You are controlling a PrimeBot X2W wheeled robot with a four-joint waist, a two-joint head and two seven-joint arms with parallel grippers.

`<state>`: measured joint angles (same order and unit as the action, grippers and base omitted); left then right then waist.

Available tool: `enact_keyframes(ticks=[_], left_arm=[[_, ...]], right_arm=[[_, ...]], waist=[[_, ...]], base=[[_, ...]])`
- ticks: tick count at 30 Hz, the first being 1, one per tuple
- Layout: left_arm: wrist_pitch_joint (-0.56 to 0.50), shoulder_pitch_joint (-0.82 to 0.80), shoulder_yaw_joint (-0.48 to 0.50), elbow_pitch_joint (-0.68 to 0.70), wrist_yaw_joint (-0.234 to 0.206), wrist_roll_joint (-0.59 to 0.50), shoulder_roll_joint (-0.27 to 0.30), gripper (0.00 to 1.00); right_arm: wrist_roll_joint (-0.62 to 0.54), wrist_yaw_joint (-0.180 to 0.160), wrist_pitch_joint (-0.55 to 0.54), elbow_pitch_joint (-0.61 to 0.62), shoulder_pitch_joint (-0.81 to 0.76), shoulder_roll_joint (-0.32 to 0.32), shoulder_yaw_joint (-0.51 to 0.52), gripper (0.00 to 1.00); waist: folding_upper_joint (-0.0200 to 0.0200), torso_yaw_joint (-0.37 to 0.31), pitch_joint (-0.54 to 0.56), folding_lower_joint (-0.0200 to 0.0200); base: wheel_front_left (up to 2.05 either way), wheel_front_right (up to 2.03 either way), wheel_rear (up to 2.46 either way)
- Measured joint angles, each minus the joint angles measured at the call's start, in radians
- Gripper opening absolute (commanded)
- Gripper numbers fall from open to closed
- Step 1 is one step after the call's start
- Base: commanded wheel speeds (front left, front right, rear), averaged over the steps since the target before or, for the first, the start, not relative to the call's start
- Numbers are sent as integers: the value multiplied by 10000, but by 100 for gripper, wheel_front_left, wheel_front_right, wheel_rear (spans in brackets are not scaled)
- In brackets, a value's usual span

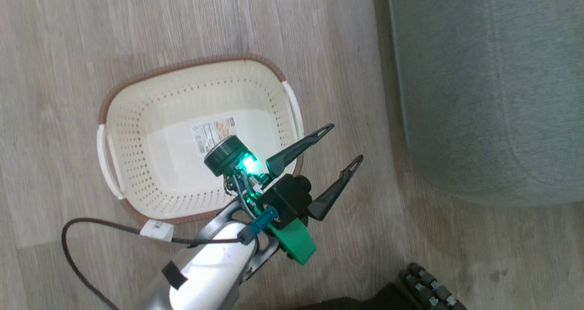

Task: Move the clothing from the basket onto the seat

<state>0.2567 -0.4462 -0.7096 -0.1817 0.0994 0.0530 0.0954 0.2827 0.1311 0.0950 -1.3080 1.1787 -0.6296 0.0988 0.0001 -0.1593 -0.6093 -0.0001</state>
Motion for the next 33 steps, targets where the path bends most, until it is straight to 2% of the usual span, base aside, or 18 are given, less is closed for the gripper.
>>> enact_keyframes(ticks=[9, 15, 24, 33], left_arm=[[0, 288, 198, -2, 31, 198, -259, 100], [0, 741, 360, 4, 31, 299, -290, 100], [0, 1674, 642, 121, 8, 631, -326, 100], [0, 2350, 1342, 449, -387, 986, -374, 100]], right_arm=[[460, 0, -709, 211, -306, -82, -941, 100], [1026, 0, -924, 894, -1003, -84, -1868, 100], [3141, 0, -518, 2823, -2452, -105, -2886, 100], [5415, 0, 617, 5555, -4497, -500, -3758, 100]], waist=[[0, -89, 1190, 0], [0, -119, 2168, 0], [0, -101, 3664, 0], [0, 162, 4914, 0]], base=[[0, 0, 0], [0, 0, 0], [0, 0, 0], [0, 0, 0]])
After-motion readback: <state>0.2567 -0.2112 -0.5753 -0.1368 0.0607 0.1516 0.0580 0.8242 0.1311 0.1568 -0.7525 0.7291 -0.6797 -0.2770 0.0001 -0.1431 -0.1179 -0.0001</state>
